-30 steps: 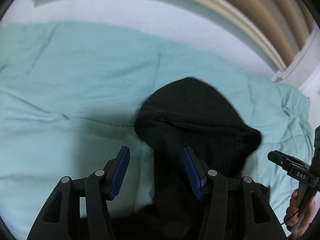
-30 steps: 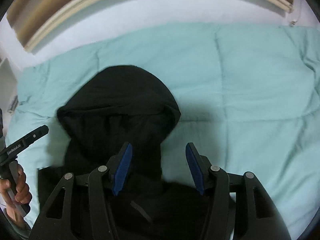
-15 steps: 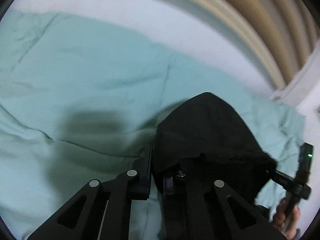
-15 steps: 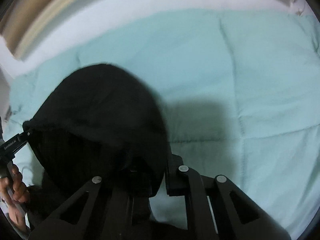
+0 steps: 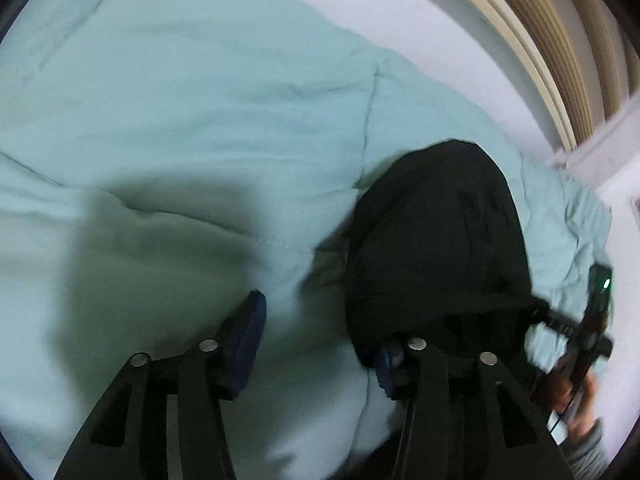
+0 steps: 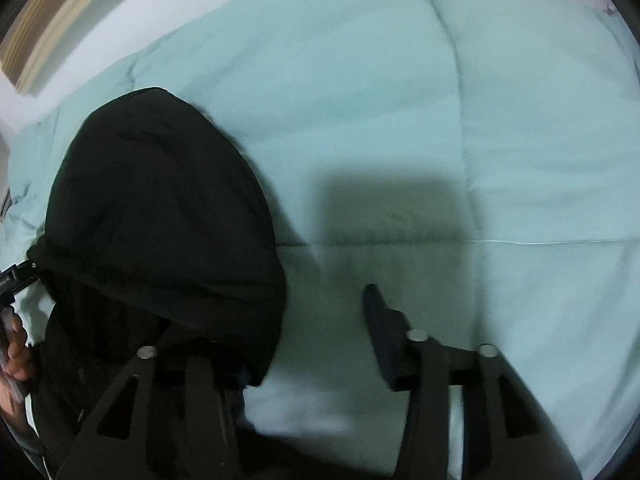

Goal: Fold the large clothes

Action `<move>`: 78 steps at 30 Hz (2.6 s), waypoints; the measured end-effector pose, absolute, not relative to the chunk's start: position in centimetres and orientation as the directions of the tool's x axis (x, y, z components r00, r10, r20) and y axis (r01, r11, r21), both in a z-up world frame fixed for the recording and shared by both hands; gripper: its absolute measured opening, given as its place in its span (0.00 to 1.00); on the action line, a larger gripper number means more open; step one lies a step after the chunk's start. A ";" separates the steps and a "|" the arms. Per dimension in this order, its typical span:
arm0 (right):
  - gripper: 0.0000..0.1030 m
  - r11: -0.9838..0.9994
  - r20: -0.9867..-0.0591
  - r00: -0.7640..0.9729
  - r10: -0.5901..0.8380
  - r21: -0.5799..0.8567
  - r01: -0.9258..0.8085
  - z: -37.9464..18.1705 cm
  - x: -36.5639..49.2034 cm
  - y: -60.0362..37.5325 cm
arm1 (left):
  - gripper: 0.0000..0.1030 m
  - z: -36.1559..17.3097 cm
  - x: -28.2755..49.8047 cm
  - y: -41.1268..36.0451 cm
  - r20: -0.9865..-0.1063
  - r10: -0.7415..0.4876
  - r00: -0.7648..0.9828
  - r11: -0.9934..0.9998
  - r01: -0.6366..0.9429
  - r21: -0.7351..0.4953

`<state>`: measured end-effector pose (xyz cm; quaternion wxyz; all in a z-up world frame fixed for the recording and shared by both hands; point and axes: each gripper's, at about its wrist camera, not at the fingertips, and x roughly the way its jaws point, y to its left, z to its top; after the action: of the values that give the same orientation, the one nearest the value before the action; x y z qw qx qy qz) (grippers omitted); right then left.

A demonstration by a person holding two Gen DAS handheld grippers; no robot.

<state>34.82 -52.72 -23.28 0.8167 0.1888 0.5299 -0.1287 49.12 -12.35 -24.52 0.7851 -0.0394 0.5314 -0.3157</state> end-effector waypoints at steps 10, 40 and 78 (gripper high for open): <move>0.57 0.930 -0.825 0.565 0.007 0.213 0.299 -13.8 33.8 -49.2 | 0.68 -12.8 44.7 -10.2 -0.615 -0.565 0.550 0.807 0.526 -0.270; 0.74 0.940 -0.882 0.458 0.110 0.243 0.241 -20.0 36.2 -52.4 | 0.73 -18.6 51.2 -12.9 -0.722 -0.604 0.337 0.760 0.517 -0.394; 0.19 0.996 -0.752 0.654 -0.084 -0.059 0.059 -8.4 17.1 -37.6 | 0.14 -10.7 26.9 -7.5 -0.656 -0.693 0.299 0.553 0.804 -0.217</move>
<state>17.11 -37.61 -8.42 0.9093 -0.0147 0.4139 -0.0394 26.93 -7.47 -10.66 0.8023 0.0767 0.3644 -0.4665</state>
